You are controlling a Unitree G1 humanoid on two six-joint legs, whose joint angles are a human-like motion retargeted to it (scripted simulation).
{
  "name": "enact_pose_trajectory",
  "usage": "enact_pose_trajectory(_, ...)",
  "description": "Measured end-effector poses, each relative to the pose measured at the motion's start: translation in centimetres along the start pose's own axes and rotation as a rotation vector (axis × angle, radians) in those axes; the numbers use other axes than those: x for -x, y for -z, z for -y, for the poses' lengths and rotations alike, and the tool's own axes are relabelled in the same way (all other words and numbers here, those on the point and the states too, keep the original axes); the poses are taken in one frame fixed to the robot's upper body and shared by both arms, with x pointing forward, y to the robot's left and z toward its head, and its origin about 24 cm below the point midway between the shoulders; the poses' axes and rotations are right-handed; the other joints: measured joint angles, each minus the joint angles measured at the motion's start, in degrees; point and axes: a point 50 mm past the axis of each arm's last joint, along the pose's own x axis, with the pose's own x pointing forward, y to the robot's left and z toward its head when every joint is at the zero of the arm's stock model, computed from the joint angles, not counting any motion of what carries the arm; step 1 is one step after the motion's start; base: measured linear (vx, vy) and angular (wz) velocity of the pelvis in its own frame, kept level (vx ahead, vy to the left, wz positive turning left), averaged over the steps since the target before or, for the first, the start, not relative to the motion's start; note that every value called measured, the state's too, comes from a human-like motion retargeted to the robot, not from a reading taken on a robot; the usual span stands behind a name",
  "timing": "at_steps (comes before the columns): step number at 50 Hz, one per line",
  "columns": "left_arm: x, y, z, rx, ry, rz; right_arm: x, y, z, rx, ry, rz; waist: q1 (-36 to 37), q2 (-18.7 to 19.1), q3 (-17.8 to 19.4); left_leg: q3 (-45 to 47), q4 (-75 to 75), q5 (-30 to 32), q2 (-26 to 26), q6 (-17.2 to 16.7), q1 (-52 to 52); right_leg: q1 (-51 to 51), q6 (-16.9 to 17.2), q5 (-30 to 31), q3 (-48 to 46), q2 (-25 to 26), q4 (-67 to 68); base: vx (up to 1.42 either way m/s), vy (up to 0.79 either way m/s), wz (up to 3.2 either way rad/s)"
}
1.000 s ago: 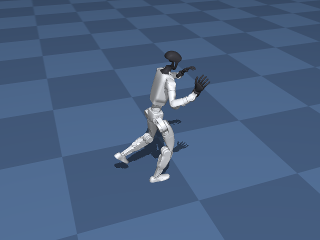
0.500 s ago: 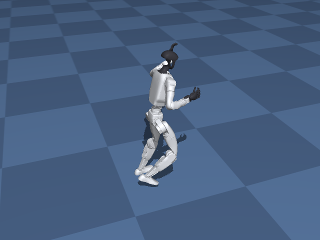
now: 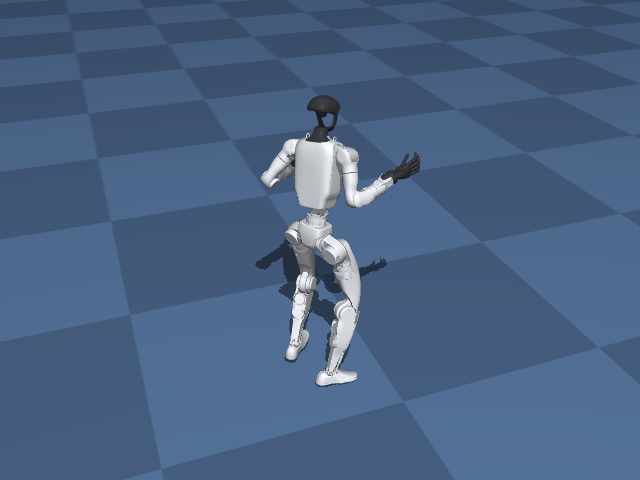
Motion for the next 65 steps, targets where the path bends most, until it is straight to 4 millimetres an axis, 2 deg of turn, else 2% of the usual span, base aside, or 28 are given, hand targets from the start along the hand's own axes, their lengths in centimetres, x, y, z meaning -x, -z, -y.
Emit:
enact_pose_trajectory(4,1.4,0.8,-2.0,0.264,-0.067,-0.164,3.8,0.5,-8.2,-0.205,-0.620,-0.224,3.75,2.23,-2.70,13.22,-32.10,12.34,-2.68,-6.14,4.23,6.23,3.00,10.92,5.00,6.92,-0.70,0.81,0.06,1.62)
enact_pose_trajectory(7,1.2,1.2,-2.6,0.338,-0.032,-0.170,6.9,-1.8,-12.6,-0.167,-1.116,-0.079,3.79,5.75,-4.99,27.00,-41.95,20.35,-3.21,-7.95,5.56,7.97,6.43,14.65,12.76,14.68,4.89,0.77,0.00,2.25)
enact_pose_trajectory(8,0.7,1.5,-2.9,0.277,-0.014,-0.150,7.6,-2.8,-13.7,-0.149,-1.229,0.016,3.59,6.78,-5.27,30.87,-42.58,19.07,-3.27,-7.13,6.07,7.39,7.79,14.21,14.11,16.60,8.78,0.69,-0.05,2.47)
enact_pose_trajectory(10,-0.7,1.4,-2.6,0.338,-0.099,-0.097,8.4,-3.9,-15.4,-0.219,-1.304,0.089,2.08,6.79,-4.79,32.80,-32.96,8.24,-0.96,-2.81,4.67,5.05,8.84,9.68,12.21,15.38,19.94,0.61,-0.09,2.50)
enact_pose_trajectory(13,-4.0,1.8,-1.2,0.300,-0.346,-0.083,7.9,-1.6,-16.4,-0.187,-1.187,0.003,1.67,3.95,-1.25,23.30,-21.44,-2.41,-1.16,1.37,1.67,-1.02,3.58,-2.14,8.42,6.08,40.17,0.47,-0.10,2.56)
enact_pose_trajectory(15,-6.1,1.2,1.2,0.366,-0.453,-0.106,6.9,1.4,-15.3,-0.085,-1.012,-0.105,0.75,2.97,2.74,17.11,-11.77,-6.18,-0.90,0.67,-0.48,-3.99,-0.72,-9.55,8.77,2.11,49.09,0.43,-0.07,3.26)
enact_pose_trajectory(18,-6.9,-0.9,6.3,0.482,-0.303,-0.105,5.0,4.6,-10.4,0.008,-0.681,-0.275,-1.07,6.31,7.87,6.38,-11.29,-5.66,-2.96,-3.41,1.46,-8.18,-3.81,-17.89,11.86,3.25,53.10,0.45,0.00,3.67)
enact_pose_trajectory(20,-4.9,-2.3,9.2,0.674,-0.115,-0.109,4.2,5.2,-5.6,0.013,-0.453,-0.354,-3.65,10.30,9.13,-1.74,-16.98,-2.03,-4.55,-5.77,5.61,-10.40,-4.72,-20.19,13.58,6.41,50.28,0.52,0.01,3.89)
enact_pose_trajectory(22,-1.9,-1.9,10.8,0.747,0.081,-0.163,4.0,4.4,-0.5,0.078,-0.293,-0.367,-7.06,14.13,7.96,-9.96,-21.03,3.05,-4.40,-6.91,8.55,-11.92,-4.89,-20.02,13.58,9.96,42.88,0.57,-0.04,3.96)
enact_pose_trajectory(25,2.1,0.4,11.8,0.796,0.253,-0.347,3.9,2.4,5.6,0.192,-0.093,-0.354,-10.91,17.44,5.78,-20.38,-30.34,13.81,-3.91,-10.92,14.27,-12.09,-4.27,-15.59,12.37,12.52,25.74,0.59,-0.12,3.89)
enact_pose_trajectory(27,4.5,3.2,11.5,0.739,0.296,-0.489,3.4,1.0,7.9,0.254,-0.018,-0.319,-12.77,17.68,3.86,-23.98,-32.58,19.34,-3.68,-13.39,16.47,-10.35,-3.35,-10.68,11.83,12.04,11.28,0.60,-0.22,3.54)
enact_pose_trajectory(30,7.3,7.9,9.6,0.601,0.262,-0.692,1.4,-1.0,9.8,0.363,0.049,-0.210,-13.86,14.91,1.76,-24.14,-32.20,22.93,-4.93,-13.60,19.81,-6.57,-0.89,-6.09,13.17,8.95,-8.41,0.58,-0.32,3.03)
enact_pose_trajectory(32,8.1,10.8,7.4,0.509,0.152,-0.775,-0.9,-2.9,10.3,0.441,0.099,-0.076,-13.78,11.40,1.62,-21.20,-22.26,20.31,-6.53,-12.13,18.73,-3.65,0.32,-3.01,13.85,4.77,-14.55,0.51,-0.38,2.76)
enact_pose_trajectory(35,6.1,13.7,3.3,0.479,-0.166,-0.789,-5.1,-7.1,10.3,0.498,0.243,0.220,-11.13,7.99,2.81,-16.36,5.24,13.21,-5.68,-6.17,9.65,0.08,0.82,-3.49,10.26,-0.74,-12.39,0.35,-0.40,2.43)
enact_pose_trajectory(37,3.2,14.1,-0.4,0.567,-0.456,-0.711,-7.8,-11.2,8.9,0.419,0.336,0.460,-7.24,8.58,3.83,-14.56,23.55,8.52,-1.98,-3.70,1.12,-0.41,0.78,-11.70,6.94,-1.10,-3.05,0.25,-0.36,1.64)
enact_pose_trajectory(40,-0.4,13.2,-5.8,0.753,-0.798,-0.535,-10.0,-16.6,4.1,0.205,0.316,0.752,-0.37,9.04,4.52,-10.73,36.82,0.94,1.08,-0.90,-7.87,-2.14,0.90,-18.63,4.57,-1.39,7.82,0.29,-0.26,0.66)
enact_pose_trajectory(41,-1.5,13.0,-8.0,0.622,-0.749,-0.507,-10.3,-17.4,1.5,0.166,0.227,0.805,1.59,8.74,4.18,-7.91,36.48,-0.03,2.17,-0.38,-9.85,-2.05,0.97,-18.26,4.38,-1.06,7.23,0.38,-0.15,0.08)
enact_pose_trajectory(42,-2.7,12.3,-10.1,0.575,-0.753,-0.447,-10.3,-17.9,-1.0,0.115,0.145,0.846,3.57,8.21,3.56,-4.99,35.18,-0.61,3.11,0.01,-11.53,-1.64,1.07,-17.27,4.15,-0.71,5.72,0.44,-0.07,-0.14)
enact_pose_trajectory(43,-4.2,10.6,-11.8,0.695,-0.849,-0.313,-9.9,-17.9,-3.1,0.033,0.069,0.853,5.57,7.20,2.36,-1.85,31.97,-0.40,3.75,0.11,-12.63,-0.60,1.26,-15.03,3.86,-0.30,2.36,0.49,-0.01,-0.19)
enact_pose_trajectory(45,-6.6,8.0,-15.7,0.401,-0.720,-0.207,-8.9,-16.9,-7.4,0.051,-0.149,0.868,9.16,4.57,0.45,4.49,21.78,0.80,4.03,0.32,-12.84,2.15,1.55,-8.14,3.98,0.10,-5.62,0.55,0.09,-0.19)
enact_pose_trajectory(47,-9.4,2.7,-17.1,0.512,-0.741,0.090,-7.5,-15.8,-9.7,0.101,-0.280,0.879,11.97,1.70,-1.74,10.15,6.56,3.01,2.57,0.12,-10.97,4.17,2.35,1.16,4.50,-0.61,-11.81,0.62,0.22,0.10)
enact_pose_trajectory(50,-12.0,-5.0,-18.1,0.252,-0.647,0.397,-5.6,-14.3,-11.4,0.330,-0.408,0.950,14.10,-0.14,-3.81,15.66,-20.97,8.72,-1.17,-2.46,-4.64,6.82,4.16,13.12,6.66,-0.48,-16.67,0.66,0.30,0.46)
enact_pose_trajectory(52,-13.0,-10.1,-17.2,0.142,-0.629,0.591,-3.7,-12.3,-12.6,0.257,-0.512,0.856,13.15,1.55,-4.06,15.28,-31.53,12.60,-1.63,-4.77,-0.43,8.90,3.88,14.88,8.00,1.63,-14.91,0.68,0.31,0.92)
enact_pose_trajectory(54,-13.2,-14.7,-15.4,0.083,-0.606,0.773,-1.6,-9.9,-14.3,0.075,-0.644,0.665,10.28,3.73,-3.55,12.96,-33.82,12.49,-1.26,-5.43,2.68,9.30,2.61,12.49,8.79,2.96,-7.44,0.67,0.30,1.39)
enact_pose_trajectory(58,-12.2,-21.7,-10.3,-0.051,-0.488,1.062,1.1,-6.4,-15.7,-0.070,-0.846,0.392,2.05,5.02,0.79,4.99,-24.27,1.00,-2.77,-1.33,4.16,1.20,0.61,0.86,12.86,1.18,21.57,0.62,0.20,1.88)
enact_pose_trajectory(60,-11.5,-24.0,-7.3,-0.150,-0.415,1.162,0.9,-5.3,-14.2,-0.039,-0.822,0.303,-2.22,4.56,3.79,1.20,-17.20,-4.17,-4.25,0.17,3.39,-4.48,0.61,-3.94,16.01,0.91,33.64,0.65,0.10,2.16)
enact_pose_trajectory(62,-10.7,-25.3,-4.6,-0.307,-0.385,1.264,0.4,-4.4,-11.3,-0.014,-0.716,0.229,-6.70,5.05,6.13,-2.17,-15.17,-6.37,-5.11,-1.55,5.05,-8.83,0.91,-7.20,17.16,1.98,38.97,0.75,0.09,2.03)
enact_pose_trajectory(65,-9.6,-25.6,-1.5,-0.464,-0.360,1.375,-0.5,-4.3,-6.5,0.042,-0.524,0.183,-14.15,7.30,7.72,-6.46,-20.80,-4.01,-4.67,-5.53,11.08,-13.66,-0.16,-11.63,15.04,4.37,36.62,0.85,0.05,1.60)
